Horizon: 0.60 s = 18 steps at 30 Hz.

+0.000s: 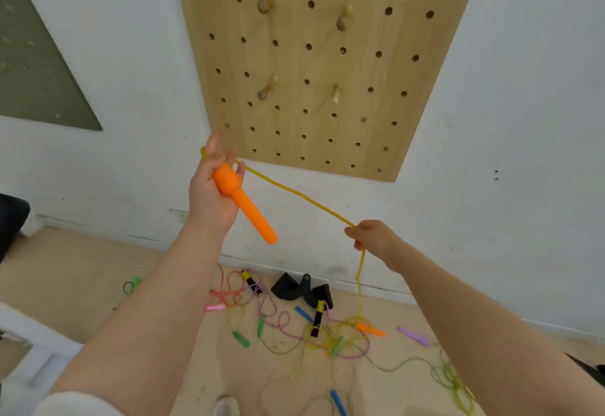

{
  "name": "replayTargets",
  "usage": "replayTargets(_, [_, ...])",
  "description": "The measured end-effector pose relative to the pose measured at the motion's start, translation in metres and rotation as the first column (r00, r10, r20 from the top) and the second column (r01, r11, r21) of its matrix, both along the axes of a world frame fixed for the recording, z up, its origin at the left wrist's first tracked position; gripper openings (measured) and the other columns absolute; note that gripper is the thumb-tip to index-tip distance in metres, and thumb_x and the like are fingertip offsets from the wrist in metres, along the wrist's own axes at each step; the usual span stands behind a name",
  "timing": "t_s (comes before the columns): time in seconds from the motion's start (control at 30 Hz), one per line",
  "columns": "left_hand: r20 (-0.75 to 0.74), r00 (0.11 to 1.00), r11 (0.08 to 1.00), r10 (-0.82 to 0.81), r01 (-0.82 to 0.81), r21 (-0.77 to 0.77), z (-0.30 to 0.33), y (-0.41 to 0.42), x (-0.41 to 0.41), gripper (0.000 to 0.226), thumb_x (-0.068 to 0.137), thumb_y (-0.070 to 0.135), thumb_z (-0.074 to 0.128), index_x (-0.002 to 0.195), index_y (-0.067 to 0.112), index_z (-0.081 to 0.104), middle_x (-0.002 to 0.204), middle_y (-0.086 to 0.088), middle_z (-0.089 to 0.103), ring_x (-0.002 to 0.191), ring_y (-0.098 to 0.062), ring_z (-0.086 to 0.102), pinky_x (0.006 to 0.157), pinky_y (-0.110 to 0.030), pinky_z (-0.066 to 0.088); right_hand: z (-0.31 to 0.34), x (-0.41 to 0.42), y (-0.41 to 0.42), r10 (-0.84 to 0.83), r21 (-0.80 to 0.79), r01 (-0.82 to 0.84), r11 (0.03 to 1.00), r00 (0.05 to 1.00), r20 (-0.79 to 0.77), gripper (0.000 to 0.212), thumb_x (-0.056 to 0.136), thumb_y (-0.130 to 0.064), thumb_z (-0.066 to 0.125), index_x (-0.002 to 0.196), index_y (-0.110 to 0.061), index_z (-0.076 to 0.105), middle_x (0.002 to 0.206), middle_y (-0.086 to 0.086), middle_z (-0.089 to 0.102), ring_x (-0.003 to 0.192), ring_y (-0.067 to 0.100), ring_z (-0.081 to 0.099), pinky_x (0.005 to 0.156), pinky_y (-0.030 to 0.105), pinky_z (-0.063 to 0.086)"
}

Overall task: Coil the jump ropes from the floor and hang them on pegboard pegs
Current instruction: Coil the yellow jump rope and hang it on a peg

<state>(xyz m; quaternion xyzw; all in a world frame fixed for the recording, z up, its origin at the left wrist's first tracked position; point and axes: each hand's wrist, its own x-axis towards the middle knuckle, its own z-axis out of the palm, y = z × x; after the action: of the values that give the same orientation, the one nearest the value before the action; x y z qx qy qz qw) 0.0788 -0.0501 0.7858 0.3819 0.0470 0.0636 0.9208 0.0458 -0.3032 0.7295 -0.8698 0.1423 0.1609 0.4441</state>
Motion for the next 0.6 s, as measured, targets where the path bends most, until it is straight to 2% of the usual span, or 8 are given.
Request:
replayTargets(0.07, [-0.167,0.986,0.925,0.018,0.047,0.377,-0.025,0.021,0.024,0.046,0.095,0.01,0.041,0.139,0.022,0.04,0.132,0.006,0.045,0.095,-0.004,0.053,0.076,-0.018,0.044,0.007,0.015,0.009,-0.086,0.129,0.084,0.988,0.996,0.007,0.036,0.089,-0.031,0.059,0.064,-0.012,0.042,0.062,0.004,0.038,0.059,0.019,0.038,0.062,0.03,0.037])
replayTargets(0.13, [-0.308,0.951,0.633,-0.012,0.246,0.734,-0.051,0.038,0.044,0.056,0.094,0.011,0.045,0.147,0.022,0.027,0.149,0.006,0.03,0.122,-0.012,0.046,0.091,-0.028,0.042,0.029,0.037,0.032,-0.103,0.321,0.081,0.943,0.993,0.054,0.037,0.09,-0.025,0.06,0.062,-0.015,0.038,0.059,0.001,0.026,0.051,0.015,0.026,0.047,0.024,0.031])
replayTargets(0.2, [-0.372,0.926,0.502,-0.069,0.355,0.789,-0.06,0.048,0.059,0.058,0.094,0.01,0.046,0.148,0.018,0.025,0.154,0.005,0.024,0.135,-0.018,0.035,0.093,-0.032,0.039,0.061,0.061,0.063,-0.031,0.483,-0.053,0.874,0.986,0.165,0.021,0.093,-0.014,0.053,0.072,-0.014,0.051,0.061,-0.001,0.027,0.049,0.01,0.026,0.043,0.019,0.026])
replayTargets(0.3, [-0.392,0.896,0.537,-0.208,0.44,0.72,-0.049,0.062,0.083,0.045,0.091,0.009,0.052,0.134,0.021,0.049,0.136,-0.005,0.05,0.115,-0.021,0.054,0.083,-0.028,0.043,0.103,0.091,0.103,0.092,0.631,-0.291,0.719,0.94,0.329,0.025,0.095,-0.005,0.043,0.095,-0.018,0.065,0.063,-0.002,0.038,0.054,0.009,0.04,0.057,0.019,0.042])
replayTargets(0.37, [-0.303,0.889,0.607,-0.344,0.457,0.65,-0.033,0.074,0.097,0.035,0.088,0.002,0.05,0.114,0.022,0.063,0.122,-0.01,0.063,0.094,-0.019,0.063,0.085,-0.031,0.045,0.114,0.107,0.123,0.206,0.446,-0.409,0.796,0.876,0.436,0.027,0.097,-0.009,0.044,0.097,-0.022,0.067,0.058,0.0,0.039,0.053,0.01,0.037,0.057,0.021,0.042])
replayTargets(0.43, [-0.196,0.856,0.638,-0.478,0.492,0.593,-0.015,0.087,0.107,0.038,0.08,0.0,0.048,0.11,0.019,0.062,0.104,-0.007,0.072,0.081,-0.015,0.066,0.08,-0.029,0.046,0.117,0.123,0.142,0.408,-0.084,-0.422,0.903,0.779,0.476,0.021,0.096,-0.017,0.048,0.102,-0.02,0.067,0.063,0.002,0.048,0.057,0.009,0.039,0.055,0.017,0.035])
replayTargets(0.5, [-0.176,0.754,0.549,-0.632,0.597,0.585,0.001,0.1,0.116,0.055,0.069,0.005,0.045,0.121,0.021,0.053,0.096,-0.005,0.073,0.081,-0.014,0.066,0.075,-0.026,0.047,0.118,0.138,0.156,0.576,-0.49,-0.383,0.783,0.743,0.341,0.018,0.094,-0.023,0.05,0.104,-0.014,0.062,0.068,-0.006,0.048,0.063,0.009,0.043,0.055,0.017,0.033])
replayTargets(0.6, [-0.259,0.575,0.328,-0.776,0.719,0.613,0.01,0.121,0.135,0.073,0.062,0.004,0.042,0.132,0.022,0.042,0.11,-0.004,0.07,0.1,-0.015,0.061,0.086,-0.025,0.046,0.127,0.15,0.161,0.556,-0.709,-0.259,0.656,0.801,0.222,0.015,0.092,-0.027,0.051,0.084,-0.015,0.057,0.076,-0.002,0.054,0.076,0.019,0.054,0.064,0.031,0.046])
